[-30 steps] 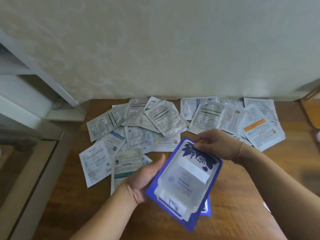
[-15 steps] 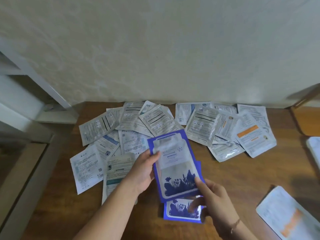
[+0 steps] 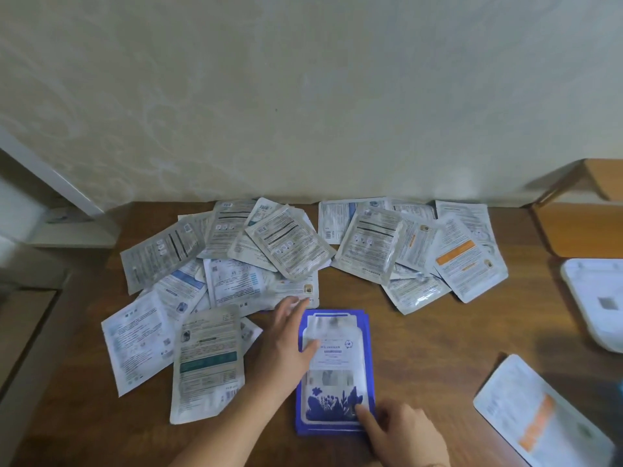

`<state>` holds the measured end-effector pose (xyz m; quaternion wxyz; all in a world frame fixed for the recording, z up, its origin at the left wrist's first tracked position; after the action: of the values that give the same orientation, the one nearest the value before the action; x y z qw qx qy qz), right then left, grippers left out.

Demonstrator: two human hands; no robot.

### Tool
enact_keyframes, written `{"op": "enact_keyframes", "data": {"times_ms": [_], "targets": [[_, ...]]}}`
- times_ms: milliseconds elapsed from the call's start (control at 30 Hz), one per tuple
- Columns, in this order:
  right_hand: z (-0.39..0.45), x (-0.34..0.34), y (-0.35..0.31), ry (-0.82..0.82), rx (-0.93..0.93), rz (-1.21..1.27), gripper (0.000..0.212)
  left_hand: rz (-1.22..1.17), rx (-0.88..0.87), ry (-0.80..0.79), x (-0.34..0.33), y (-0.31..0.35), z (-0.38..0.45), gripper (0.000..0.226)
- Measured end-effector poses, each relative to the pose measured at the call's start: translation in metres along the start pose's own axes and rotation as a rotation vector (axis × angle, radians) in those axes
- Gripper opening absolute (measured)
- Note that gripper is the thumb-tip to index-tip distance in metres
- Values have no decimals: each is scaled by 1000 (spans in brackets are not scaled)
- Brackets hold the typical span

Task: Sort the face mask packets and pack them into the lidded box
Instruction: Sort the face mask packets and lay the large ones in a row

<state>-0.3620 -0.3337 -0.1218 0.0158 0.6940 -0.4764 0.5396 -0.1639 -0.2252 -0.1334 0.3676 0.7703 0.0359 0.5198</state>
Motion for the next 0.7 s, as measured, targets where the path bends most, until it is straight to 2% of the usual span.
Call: {"op": "enact_keyframes", "data": {"times_ms": [67,133,200,267,400,467,533,600,667,700], "targets": [[-2,7,-6,112,98,-218,44,89,-165,-27,-2,14,-3,63],[-1,6,-11,242,287,-252,43,237,-276,-105,-12,22,-6,62],[5,-9,-12,171,404,-266,68,444,-326,-186,-27,21,-10,68],[11,-31,-5,93,481,-357,82,533,-299,-256,-37,15,-12,73],[11,-41,5,22,450,-307,80,492,-273,-288,-47,9,-13,80],[8,-41,6,48,464,-262,81,415,-253,-248,-46,8,-16,77],[8,-32,4,203,468,-86,79,208,-126,-187,-37,2,-23,78],[10,-12,2,377,327,233,71,-100,129,-145,-23,-8,-35,79],[18,-8,6,392,126,448,62,-405,394,-224,-20,-11,-49,76],[24,-12,6,337,49,483,58,-518,476,-272,-21,-8,-54,77]]}}
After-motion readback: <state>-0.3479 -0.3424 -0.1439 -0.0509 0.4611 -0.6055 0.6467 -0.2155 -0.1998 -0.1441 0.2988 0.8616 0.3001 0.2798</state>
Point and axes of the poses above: each hand's wrist, its own z-axis towards the middle knuckle, its own x-axis out of the back of the hand, y = z × x, the point moved 7 cm from there along z, towards the middle knuckle, and after that the axes turned 12 degrees about x, right-handed, at the moved point
